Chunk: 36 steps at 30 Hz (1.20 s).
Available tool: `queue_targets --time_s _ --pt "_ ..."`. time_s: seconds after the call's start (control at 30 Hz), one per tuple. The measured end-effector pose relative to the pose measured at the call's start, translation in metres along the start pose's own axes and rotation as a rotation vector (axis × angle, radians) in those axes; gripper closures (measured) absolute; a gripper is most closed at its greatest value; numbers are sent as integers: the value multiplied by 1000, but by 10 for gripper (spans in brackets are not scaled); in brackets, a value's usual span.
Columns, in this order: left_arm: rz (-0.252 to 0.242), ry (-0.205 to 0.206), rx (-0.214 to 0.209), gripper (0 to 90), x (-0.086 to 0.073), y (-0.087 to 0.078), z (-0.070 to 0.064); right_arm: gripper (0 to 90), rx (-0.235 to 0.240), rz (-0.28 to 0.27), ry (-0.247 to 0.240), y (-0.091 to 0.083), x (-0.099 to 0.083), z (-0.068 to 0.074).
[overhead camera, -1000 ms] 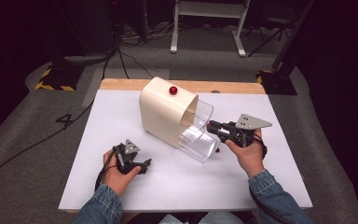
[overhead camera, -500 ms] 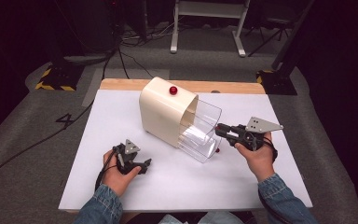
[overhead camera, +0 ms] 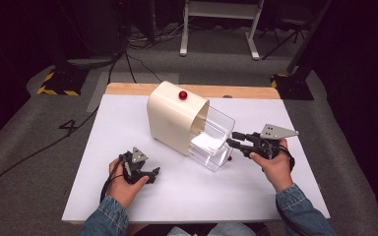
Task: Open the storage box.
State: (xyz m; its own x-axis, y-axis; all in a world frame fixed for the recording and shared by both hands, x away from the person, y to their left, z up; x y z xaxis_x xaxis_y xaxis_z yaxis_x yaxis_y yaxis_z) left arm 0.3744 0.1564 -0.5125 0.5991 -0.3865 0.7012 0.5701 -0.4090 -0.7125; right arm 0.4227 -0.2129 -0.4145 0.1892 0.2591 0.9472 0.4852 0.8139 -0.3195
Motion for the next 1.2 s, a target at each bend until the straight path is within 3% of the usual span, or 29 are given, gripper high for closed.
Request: queue_targets --time_s 0.33,0.67,0.83,0.93,1.1,1.2 --pt "0 -5 -4 226 0 0 0 580 -32 -1 -5 -19 -1 -1" --pt "-1 -9 -6 226 0 0 0 512 -105 35 -4 -55 -8 -8" --pt "-1 -8 -7 225 0 0 0 412 -132 85 22 -73 -24 -12" --pt "1 -9 -7 225 0 0 0 409 -145 112 22 -78 -29 -13" --pt "1 -8 -7 225 0 0 0 402 -225 240 34 -92 -48 -23" --pt "1 -8 -7 225 0 0 0 385 -236 258 57 -96 -57 -27"
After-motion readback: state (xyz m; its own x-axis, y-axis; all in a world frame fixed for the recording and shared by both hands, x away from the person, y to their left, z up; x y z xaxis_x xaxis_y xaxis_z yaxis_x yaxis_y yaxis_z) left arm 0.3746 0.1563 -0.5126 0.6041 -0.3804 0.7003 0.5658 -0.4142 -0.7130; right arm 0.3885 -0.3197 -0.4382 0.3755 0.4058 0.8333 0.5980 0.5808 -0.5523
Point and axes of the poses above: each handheld gripper's, and its own axes: y roughly forward along the jaws, x roughly out of its top, z roughly to its left, the point moved 4 cm from there along y, roughly forward along the jaws, and after that the axes turned 1 degree about -y, right-handed, at the moved point
